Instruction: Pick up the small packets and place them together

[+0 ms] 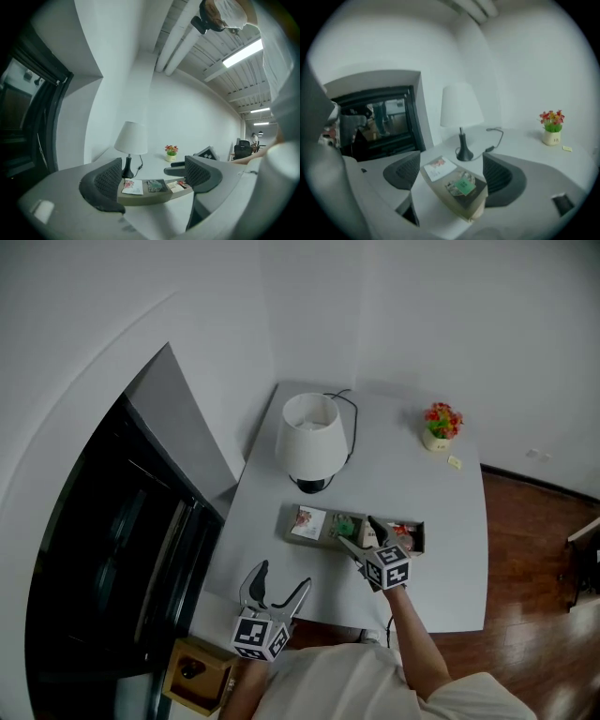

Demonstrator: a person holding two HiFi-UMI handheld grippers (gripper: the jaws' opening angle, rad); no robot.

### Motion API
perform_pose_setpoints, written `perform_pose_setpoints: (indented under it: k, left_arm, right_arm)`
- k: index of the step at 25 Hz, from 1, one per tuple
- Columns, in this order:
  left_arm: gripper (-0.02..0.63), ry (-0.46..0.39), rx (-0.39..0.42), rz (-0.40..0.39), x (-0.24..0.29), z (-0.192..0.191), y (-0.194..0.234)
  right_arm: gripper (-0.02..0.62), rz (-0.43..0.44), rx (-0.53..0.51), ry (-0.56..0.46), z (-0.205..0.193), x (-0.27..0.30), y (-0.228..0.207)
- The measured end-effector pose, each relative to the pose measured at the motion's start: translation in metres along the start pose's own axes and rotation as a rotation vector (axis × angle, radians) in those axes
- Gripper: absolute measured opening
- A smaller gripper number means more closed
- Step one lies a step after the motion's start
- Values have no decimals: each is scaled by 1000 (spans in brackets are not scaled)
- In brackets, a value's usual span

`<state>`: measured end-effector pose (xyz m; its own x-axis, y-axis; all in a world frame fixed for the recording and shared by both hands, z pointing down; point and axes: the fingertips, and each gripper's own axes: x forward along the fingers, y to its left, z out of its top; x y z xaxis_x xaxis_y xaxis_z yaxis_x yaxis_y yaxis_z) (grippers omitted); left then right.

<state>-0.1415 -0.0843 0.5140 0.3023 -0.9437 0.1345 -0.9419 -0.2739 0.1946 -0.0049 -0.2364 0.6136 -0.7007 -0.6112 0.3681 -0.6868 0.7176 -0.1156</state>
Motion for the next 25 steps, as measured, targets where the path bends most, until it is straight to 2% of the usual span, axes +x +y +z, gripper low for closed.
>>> perform_pose_setpoints:
  k: [3,5,8,10,13,16,19,25]
  left_arm:
    - [420,-6,17,-24,8,4,-2]
    - [420,-21,33,-44,13,10,-5]
    - [420,-57,98,-73,20,26,-13]
    - [419,-99,131,-77,22,39,-18]
    - [413,-132,145,-96,27,49,-26]
    - [413,-120,147,-125,33,46,-35]
    - [413,-98,147,-147,36,39,-44]
    - [413,-93,145,-165,39,37,-56]
  right_arm:
    - [428,72,-35,-201,48,-46,18]
    - [428,52,-35,-309,70,-80,19]
    - [426,21,-10,-475,99,-134,23]
    - [392,12,-43,-545,108,-163,33]
    - [391,-78,-130,-530,107,-181,40]
    - [382,-137,-130,-466,99,-179,40]
    - [375,-155,-125,-401,93,-169,41]
    - [374,-154,-158,-405,102,-170,47]
